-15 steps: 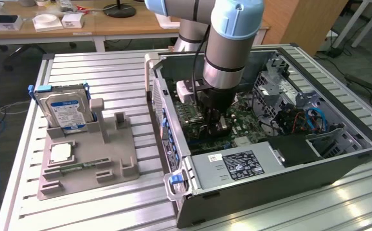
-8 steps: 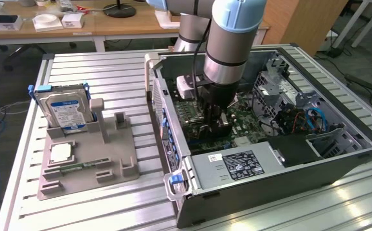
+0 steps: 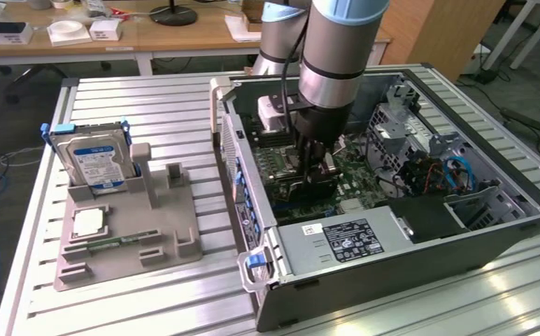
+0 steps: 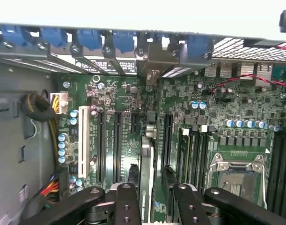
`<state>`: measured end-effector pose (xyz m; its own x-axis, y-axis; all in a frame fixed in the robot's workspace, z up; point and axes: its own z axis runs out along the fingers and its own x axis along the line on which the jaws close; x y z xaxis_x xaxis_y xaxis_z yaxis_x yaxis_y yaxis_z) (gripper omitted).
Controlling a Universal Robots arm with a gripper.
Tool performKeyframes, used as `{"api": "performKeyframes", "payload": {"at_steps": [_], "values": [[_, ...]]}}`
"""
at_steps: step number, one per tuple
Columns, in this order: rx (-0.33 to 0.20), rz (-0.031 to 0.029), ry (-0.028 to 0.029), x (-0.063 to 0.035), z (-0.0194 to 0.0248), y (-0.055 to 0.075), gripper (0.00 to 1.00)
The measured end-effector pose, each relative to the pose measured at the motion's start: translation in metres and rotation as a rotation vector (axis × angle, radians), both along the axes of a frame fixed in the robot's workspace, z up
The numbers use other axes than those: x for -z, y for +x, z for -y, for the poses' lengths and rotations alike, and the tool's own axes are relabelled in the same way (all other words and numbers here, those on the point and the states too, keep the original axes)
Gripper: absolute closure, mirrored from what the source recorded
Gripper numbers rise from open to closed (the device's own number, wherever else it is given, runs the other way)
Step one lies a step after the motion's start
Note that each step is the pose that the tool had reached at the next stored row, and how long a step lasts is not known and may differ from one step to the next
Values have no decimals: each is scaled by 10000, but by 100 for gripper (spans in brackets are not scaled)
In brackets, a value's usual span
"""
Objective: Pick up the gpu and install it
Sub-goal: 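Insert the gpu into the slot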
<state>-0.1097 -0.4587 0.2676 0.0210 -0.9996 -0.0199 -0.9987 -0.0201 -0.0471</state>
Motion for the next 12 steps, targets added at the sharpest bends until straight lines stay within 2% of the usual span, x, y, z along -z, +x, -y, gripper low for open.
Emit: {"api": "performKeyframes", "payload": {"at_steps": [2,3,4,5,6,7,12], "values": [[0,2,2,-8,0,0,66],[0,2,2,-8,0,0,67],[1,2,2,-7,0,0,74],[1,2,2,-8,0,0,74],[0,1,1,-9,0,0,86],[1,1,1,-9,0,0,90],[0,1,1,-9,0,0,90]]}}
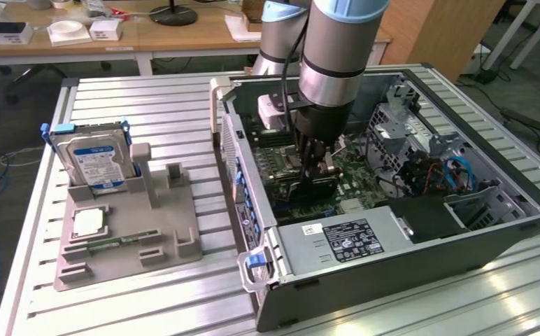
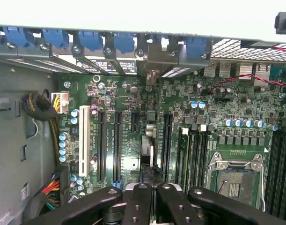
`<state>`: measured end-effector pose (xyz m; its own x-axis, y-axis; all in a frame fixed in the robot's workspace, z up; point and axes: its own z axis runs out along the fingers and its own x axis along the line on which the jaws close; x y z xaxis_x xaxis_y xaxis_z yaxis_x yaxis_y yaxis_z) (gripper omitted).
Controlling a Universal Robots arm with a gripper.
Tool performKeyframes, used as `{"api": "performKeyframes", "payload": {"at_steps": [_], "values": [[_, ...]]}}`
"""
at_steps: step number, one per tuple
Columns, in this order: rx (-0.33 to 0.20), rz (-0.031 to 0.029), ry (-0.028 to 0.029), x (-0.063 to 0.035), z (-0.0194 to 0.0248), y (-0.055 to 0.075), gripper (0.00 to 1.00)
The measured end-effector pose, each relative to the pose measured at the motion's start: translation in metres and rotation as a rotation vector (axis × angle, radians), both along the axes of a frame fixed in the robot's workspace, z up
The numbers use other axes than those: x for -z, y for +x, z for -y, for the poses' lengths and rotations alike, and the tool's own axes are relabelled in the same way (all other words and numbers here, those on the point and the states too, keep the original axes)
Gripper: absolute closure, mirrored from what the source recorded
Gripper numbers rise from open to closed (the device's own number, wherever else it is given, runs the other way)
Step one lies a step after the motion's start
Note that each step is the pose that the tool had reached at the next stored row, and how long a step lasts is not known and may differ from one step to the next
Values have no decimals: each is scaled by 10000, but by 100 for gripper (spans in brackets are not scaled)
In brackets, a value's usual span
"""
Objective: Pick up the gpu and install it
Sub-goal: 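Press down on the gpu until it lock into place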
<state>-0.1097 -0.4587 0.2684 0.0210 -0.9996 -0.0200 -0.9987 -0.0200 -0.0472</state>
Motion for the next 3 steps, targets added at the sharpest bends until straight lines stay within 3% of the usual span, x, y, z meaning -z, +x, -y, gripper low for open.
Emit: {"api": "performKeyframes", "payload": {"at_steps": [3], "values": [[0,0,0,0,0,0,90]]}}
